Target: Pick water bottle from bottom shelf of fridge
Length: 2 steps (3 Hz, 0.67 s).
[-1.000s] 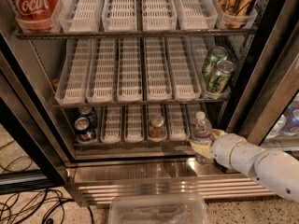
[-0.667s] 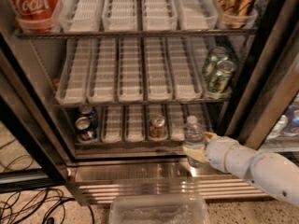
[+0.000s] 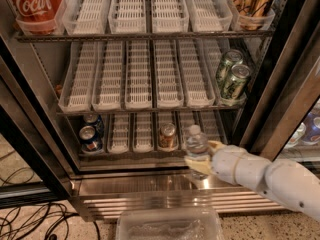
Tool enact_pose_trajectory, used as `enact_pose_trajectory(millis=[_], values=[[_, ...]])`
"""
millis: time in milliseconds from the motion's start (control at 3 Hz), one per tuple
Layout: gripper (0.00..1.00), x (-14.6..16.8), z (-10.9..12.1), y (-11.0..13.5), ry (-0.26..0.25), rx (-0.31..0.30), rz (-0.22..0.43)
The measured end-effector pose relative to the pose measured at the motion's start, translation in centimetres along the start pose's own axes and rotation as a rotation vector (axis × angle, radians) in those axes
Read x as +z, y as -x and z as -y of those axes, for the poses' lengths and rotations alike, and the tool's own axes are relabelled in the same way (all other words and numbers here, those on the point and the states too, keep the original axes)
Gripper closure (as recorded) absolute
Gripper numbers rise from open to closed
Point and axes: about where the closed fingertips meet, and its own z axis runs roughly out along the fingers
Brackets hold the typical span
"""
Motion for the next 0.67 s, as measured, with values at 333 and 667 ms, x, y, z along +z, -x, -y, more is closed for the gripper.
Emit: enact_pose_trajectory(millis=[333, 667], values=[[1.00, 1.4, -5.0, 4.6, 0.195, -0.056, 0.067], [1.00, 1.2, -6.3, 4.5, 0.243, -0.062, 0.058]])
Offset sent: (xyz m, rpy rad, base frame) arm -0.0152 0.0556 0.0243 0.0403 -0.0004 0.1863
